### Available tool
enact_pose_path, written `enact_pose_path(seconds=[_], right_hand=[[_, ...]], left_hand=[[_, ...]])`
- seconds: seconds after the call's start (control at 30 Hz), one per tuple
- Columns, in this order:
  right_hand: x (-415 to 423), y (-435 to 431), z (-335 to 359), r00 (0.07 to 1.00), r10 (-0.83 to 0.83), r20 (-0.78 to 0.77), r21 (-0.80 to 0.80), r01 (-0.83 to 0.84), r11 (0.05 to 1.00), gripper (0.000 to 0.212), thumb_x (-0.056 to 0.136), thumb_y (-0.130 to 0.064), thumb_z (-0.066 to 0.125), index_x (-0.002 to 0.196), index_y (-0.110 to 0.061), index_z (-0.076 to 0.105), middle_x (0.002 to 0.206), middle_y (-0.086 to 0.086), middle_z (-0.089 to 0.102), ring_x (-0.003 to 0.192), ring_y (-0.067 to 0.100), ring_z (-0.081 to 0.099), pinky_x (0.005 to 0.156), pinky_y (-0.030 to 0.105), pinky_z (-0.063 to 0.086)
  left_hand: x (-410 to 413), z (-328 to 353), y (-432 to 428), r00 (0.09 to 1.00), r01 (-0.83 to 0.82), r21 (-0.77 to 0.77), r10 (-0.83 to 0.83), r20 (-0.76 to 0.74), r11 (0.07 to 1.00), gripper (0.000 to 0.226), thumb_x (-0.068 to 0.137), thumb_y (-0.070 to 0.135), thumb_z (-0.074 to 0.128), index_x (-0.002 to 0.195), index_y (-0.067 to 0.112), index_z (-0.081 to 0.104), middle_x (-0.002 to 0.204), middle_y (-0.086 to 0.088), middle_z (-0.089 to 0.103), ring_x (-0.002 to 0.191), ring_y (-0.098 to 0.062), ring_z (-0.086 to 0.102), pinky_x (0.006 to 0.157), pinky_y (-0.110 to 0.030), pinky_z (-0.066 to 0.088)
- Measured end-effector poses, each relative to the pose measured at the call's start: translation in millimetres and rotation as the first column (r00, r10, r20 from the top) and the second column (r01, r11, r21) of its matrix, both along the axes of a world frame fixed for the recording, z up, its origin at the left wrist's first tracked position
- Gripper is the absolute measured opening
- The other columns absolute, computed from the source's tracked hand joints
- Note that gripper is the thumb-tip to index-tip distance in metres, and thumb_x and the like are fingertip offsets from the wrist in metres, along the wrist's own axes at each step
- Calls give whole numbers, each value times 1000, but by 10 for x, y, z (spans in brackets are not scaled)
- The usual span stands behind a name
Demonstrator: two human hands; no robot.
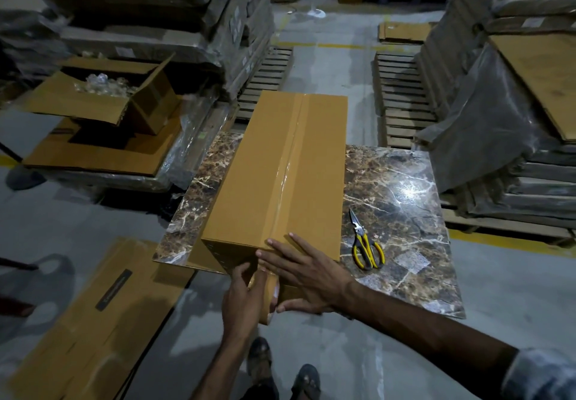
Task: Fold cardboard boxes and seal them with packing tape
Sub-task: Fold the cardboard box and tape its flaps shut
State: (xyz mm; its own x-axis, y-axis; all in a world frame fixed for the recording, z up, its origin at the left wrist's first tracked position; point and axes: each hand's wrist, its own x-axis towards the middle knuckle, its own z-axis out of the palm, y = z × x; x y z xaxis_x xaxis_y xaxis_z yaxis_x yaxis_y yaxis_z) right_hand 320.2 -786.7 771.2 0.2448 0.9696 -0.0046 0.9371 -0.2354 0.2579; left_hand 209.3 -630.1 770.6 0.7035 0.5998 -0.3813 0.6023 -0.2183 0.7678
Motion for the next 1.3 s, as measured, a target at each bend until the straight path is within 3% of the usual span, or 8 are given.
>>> enact_pose_path(seconds=[0.37, 0.5, 0.6, 0.67, 0.77, 0.87, 1.1, 1.3], right_hand=[[6, 11, -26, 996, -6, 91, -41, 10, 999, 110, 89, -89, 19, 165, -14, -2, 173, 7, -13, 158, 31, -16, 125, 61, 9], [-11, -73, 7, 997, 77, 0, 173, -76, 982, 95, 99, -75, 33, 165, -11, 12, 173, 8, 5, 160, 24, -1, 127, 53, 13], [-92, -425, -154, 994, 94, -47, 621, -45, 783, 65, 102, -54, 49, 153, -14, 48, 158, 11, 47, 148, 24, 42, 120, 45, 33], [-119, -709, -336, 958, -140, -250, 808, 286, 516, 46, 104, -41, 46, 135, -11, 61, 132, 16, 66, 125, 28, 60, 108, 36, 42], [147, -1082, -765, 488, -483, -726, 541, 840, 37, 32, 105, -31, 44, 119, -8, 61, 112, 13, 64, 105, 31, 59, 87, 34, 44], [576, -1301, -1354, -23, -674, -739, -10, 1000, -22, 41, 106, -35, 42, 124, -1, 58, 123, 25, 59, 114, 42, 57, 90, 47, 47], [1111, -1116, -1627, 24, -890, -455, -155, 982, 105, 36, 99, -29, 59, 110, 5, 64, 112, 28, 60, 109, 45, 61, 81, 49, 53], [1043, -1027, -1662, -7, -848, -529, -162, 982, 94, 52, 95, -41, 69, 107, 9, 63, 106, 34, 64, 99, 48, 65, 76, 47, 51]], left_hand=[[107, -34, 224, 989, 128, -153, -137, -51, 980, 21, 103, 32, 60, 94, 19, 74, 88, -6, 76, 85, -27, 73, 84, -46, 59], [60, -153, 195, 996, 71, -175, -80, -47, 982, 24, 103, 28, 61, 86, 18, 74, 85, -5, 76, 86, -28, 72, 84, -45, 57], [38, -227, 174, 996, 66, -174, -76, -47, 982, 22, 103, 25, 59, 86, 21, 73, 85, -1, 75, 87, -25, 71, 81, -39, 55], [39, -260, 164, 997, 67, -179, -73, -29, 982, 20, 102, 25, 60, 88, 25, 73, 84, 2, 75, 84, -21, 71, 78, -37, 55], [69, -300, 150, 998, 65, -174, -65, 6, 983, 21, 101, 24, 61, 83, 23, 72, 76, 3, 72, 78, -19, 69, 70, -33, 50], [91, -343, 138, 998, 68, -162, -65, 23, 984, 24, 101, 23, 60, 78, 20, 66, 69, 3, 65, 70, -15, 62, 66, -33, 45], [110, -306, 158, 994, 107, -146, -101, 47, 983, 39, 85, 50, 49, 82, 13, 59, 75, -10, 62, 72, -23, 63, 64, -33, 41], [57, -396, 173, 990, 121, -196, -106, 88, 973, 32, 94, 48, 54, 86, 18, 62, 78, -6, 64, 74, -22, 63, 67, -33, 41]])
